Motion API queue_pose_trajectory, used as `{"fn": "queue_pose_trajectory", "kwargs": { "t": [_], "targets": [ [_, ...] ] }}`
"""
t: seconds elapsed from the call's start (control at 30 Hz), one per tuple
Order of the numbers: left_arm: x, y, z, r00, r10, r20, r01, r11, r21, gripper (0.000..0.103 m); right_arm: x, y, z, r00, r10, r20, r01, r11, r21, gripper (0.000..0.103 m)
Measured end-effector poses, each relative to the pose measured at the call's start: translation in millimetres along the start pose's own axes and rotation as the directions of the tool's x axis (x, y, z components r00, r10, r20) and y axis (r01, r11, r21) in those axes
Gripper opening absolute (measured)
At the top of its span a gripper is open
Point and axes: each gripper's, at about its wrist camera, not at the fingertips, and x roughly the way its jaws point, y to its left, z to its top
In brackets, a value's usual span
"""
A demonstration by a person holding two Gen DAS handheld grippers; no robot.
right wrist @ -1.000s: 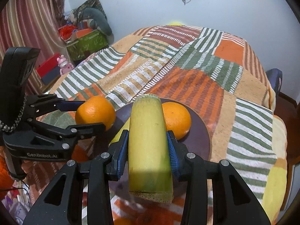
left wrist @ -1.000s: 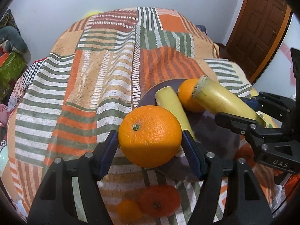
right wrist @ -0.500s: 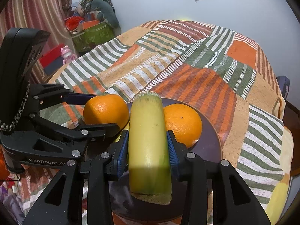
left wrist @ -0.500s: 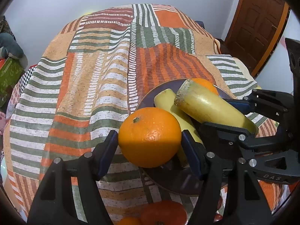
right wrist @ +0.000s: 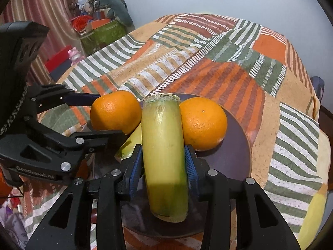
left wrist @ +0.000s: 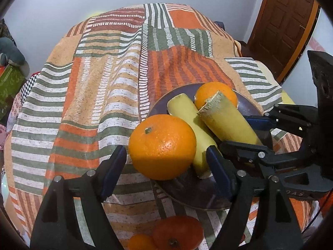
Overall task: Organize fruits
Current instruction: 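Carry the orange with the left tool while the right tool carries the cylinder onto the plate, then release, then reach the left tool to a red tomato while the right tool reaches another red tomato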
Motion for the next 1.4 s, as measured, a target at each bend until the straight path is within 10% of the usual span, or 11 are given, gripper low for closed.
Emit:
{"fn": "queue_pose_trajectory", "kwargs": {
  "t": [0.87, 1.4],
  "targets": [
    [-94.4, 16.1, -41.1, 0.991, 0.055, 0.12, -0.043, 0.994, -0.098, 0.083, -85.8, 4.9, -22.0, 0.982, -0.149, 0.115, 0.137, 0.985, 0.11, 0.046],
    [-67.8, -6.2, -78.1, 1.0, 0.008, 0.03, -0.006, 0.996, -0.085, 0.083, -85.0, -1.6, -71.6, 0.989, -0.142, 0.045, 0.129, 0.966, 0.226, 0.047]
  ]
}}
